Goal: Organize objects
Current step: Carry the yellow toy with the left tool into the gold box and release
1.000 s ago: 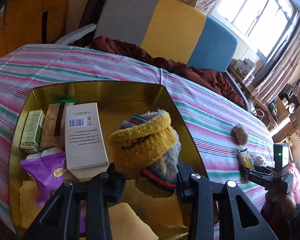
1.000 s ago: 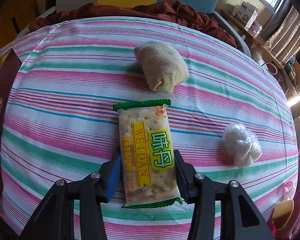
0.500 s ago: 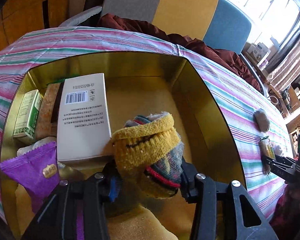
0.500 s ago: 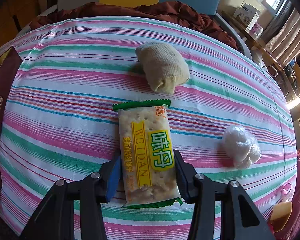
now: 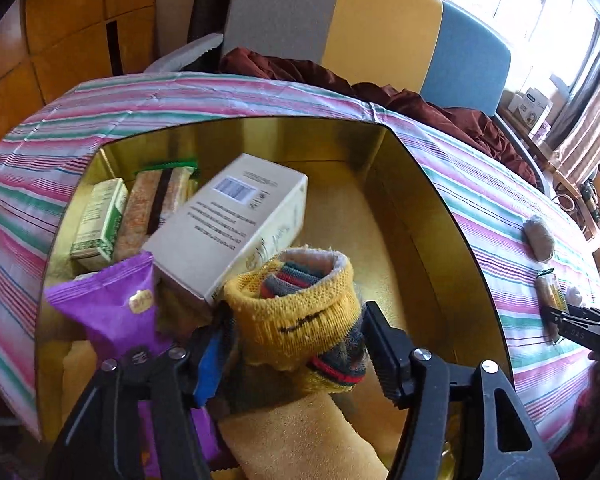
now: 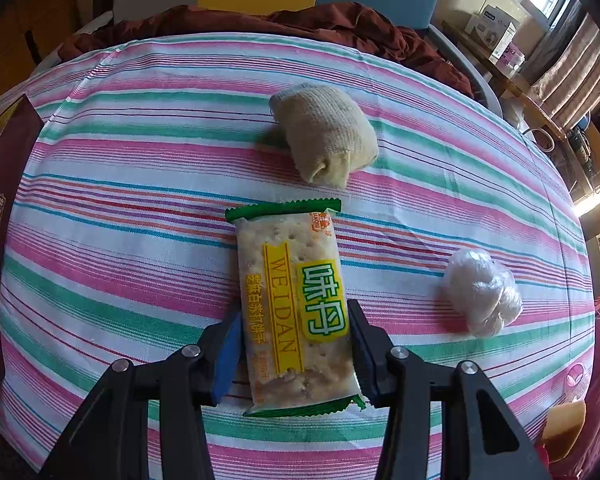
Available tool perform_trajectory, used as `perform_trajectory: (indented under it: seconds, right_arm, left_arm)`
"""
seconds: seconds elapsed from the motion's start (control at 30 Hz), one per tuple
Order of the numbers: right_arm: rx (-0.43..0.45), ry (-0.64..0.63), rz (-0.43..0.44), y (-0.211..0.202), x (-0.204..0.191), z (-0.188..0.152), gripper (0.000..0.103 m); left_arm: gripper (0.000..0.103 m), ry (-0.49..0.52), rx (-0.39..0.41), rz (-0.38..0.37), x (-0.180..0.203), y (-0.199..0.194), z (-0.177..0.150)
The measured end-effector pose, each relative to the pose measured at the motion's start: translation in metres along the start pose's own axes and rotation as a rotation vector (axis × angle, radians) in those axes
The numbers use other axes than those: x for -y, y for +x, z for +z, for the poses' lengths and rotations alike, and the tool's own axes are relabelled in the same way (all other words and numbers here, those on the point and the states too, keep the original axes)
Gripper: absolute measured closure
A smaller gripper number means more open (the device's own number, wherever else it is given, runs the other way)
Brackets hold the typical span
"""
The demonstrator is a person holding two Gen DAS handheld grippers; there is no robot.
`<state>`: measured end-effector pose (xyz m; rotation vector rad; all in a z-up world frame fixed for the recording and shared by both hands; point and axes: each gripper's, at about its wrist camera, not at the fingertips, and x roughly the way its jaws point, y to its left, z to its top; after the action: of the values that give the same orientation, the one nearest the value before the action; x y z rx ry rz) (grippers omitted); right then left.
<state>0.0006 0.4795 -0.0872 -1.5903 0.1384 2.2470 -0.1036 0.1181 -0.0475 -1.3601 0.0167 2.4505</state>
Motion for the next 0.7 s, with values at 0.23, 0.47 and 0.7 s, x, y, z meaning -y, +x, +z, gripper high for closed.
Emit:
perform_trajectory:
  seconds: [0.23,0.47,0.7]
  right_arm:
    - [0.003,-0.002,-0.010,-0.005,-0.006,-0.004,0.054]
    - [-0.003,-0.016,0.006,-0.009,-0.013,-0.007,0.055]
    - [-0.010,-0.040,0.024,-0.018,-0.034,-0.016,0.055]
  left_arm:
    - [0.034,0.031,0.117,0.042,-0.001,-0.032,-0.008]
    - [0.032,0.028,0.175,0.048,-0.011,-0.051,-0.014]
    - [0.032,0.018,0.177,0.045,-0.020,-0.056,-0.026]
